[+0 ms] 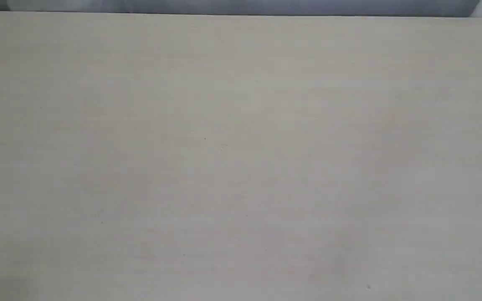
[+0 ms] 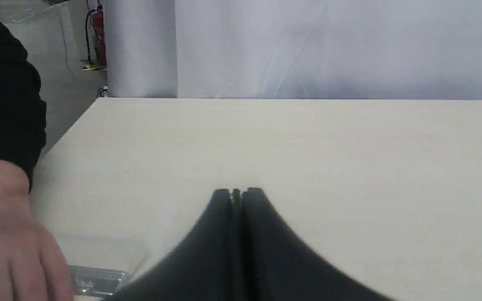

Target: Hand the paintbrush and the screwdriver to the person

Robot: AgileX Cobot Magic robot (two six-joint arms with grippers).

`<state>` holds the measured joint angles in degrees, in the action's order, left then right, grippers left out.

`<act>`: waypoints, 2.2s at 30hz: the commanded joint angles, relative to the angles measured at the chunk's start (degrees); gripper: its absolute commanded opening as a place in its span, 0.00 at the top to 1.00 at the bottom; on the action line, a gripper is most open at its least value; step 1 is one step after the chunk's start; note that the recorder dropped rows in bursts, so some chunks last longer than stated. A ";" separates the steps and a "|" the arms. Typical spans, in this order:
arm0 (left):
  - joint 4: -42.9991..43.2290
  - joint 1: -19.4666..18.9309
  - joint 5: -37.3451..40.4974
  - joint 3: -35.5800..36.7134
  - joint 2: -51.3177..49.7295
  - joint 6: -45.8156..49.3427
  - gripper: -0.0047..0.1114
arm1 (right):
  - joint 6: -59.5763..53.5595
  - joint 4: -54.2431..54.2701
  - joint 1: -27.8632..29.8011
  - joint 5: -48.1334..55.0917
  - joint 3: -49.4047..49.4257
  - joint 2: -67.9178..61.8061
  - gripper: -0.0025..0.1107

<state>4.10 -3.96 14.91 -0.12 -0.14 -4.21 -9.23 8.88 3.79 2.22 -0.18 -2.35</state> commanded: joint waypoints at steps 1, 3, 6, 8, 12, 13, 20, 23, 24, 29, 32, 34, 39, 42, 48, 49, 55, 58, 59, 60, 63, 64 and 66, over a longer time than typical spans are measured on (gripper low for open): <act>-0.05 0.32 -0.70 0.12 0.14 -0.12 0.96 | 8.03 -8.88 0.08 -0.69 0.18 0.31 0.94; -0.05 0.32 -0.70 0.12 0.14 -0.12 0.96 | 12.87 -14.19 0.08 -0.59 0.18 0.31 0.94; -0.05 0.32 -0.70 0.12 0.14 -0.12 0.96 | 12.89 -13.95 0.08 -0.59 0.18 0.31 0.94; -0.05 0.32 -0.70 0.12 0.14 -0.12 0.96 | 12.67 -13.83 0.08 -0.59 0.18 0.31 0.94; -0.05 0.32 -0.70 0.12 0.14 -0.12 0.96 | 9.24 -10.46 0.08 -0.23 0.18 0.31 0.94; -0.05 0.32 -0.70 0.12 0.14 -0.12 0.96 | 8.25 -9.43 0.08 -0.23 0.18 0.31 0.94; -0.05 0.32 -0.70 0.12 0.14 -0.12 0.96 | 8.43 -9.81 0.08 -0.55 0.18 0.31 0.94; -0.05 0.32 -0.70 0.12 0.14 -0.12 0.96 | 8.43 -9.81 0.08 -0.55 0.18 0.31 0.94; -0.05 0.32 -0.70 0.12 0.14 -0.12 0.96 | 8.43 -9.81 0.08 -0.55 0.18 0.31 0.94; -0.24 0.32 -0.59 0.12 0.14 -0.12 0.96 | 8.43 -9.81 0.08 -0.55 0.18 0.31 0.94; -0.24 0.32 -0.59 0.12 0.14 -0.12 0.96 | 8.57 -10.58 0.08 -0.55 0.18 0.31 0.94; -0.24 0.32 -0.59 0.12 0.14 -0.12 0.96 | 9.24 -11.48 0.08 -0.55 0.18 0.31 0.94; -0.24 0.32 -0.59 0.12 0.14 -0.12 0.96 | 9.24 -11.08 0.08 -0.32 0.18 0.31 0.94; -0.24 0.32 -0.59 0.12 0.14 -0.12 0.96 | 10.11 -11.08 0.08 -0.22 0.18 0.31 0.94; -0.24 0.32 -0.59 0.12 0.14 -0.12 0.96 | 10.11 -11.08 0.08 -0.22 0.18 0.31 0.94; -0.24 0.32 -0.59 0.12 0.14 -0.12 0.96 | 10.11 -11.08 0.08 -0.22 0.18 0.31 0.94; -0.24 0.32 -0.59 0.12 0.14 -0.12 0.96 | 10.11 -11.08 0.08 -0.22 0.18 0.31 0.94; -0.08 0.32 -0.75 0.12 0.14 -0.12 0.96 | 10.11 -11.08 0.08 -0.22 0.18 0.31 0.94; -0.12 0.32 -0.65 0.12 0.14 -0.12 0.96 | 10.11 -11.08 0.08 -0.22 0.18 0.31 0.94; -0.12 0.32 -0.65 0.12 0.14 -0.12 0.96 | 10.11 -11.08 0.08 -0.22 0.18 0.31 0.94; -0.12 0.32 -0.65 0.12 0.14 -0.12 0.96 | 10.11 -11.08 0.08 -0.22 0.18 0.31 0.94; -0.12 0.32 -0.65 0.12 0.14 -0.12 0.96 | 10.11 -11.08 0.08 -0.22 0.18 0.31 0.94; -0.12 0.32 -0.65 0.12 0.14 -0.12 0.96 | 10.11 -11.08 0.08 -0.22 0.18 0.31 0.94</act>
<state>4.10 -3.96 14.91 -0.12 -0.14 -4.21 0.59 -1.79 3.79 2.22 -0.18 -2.35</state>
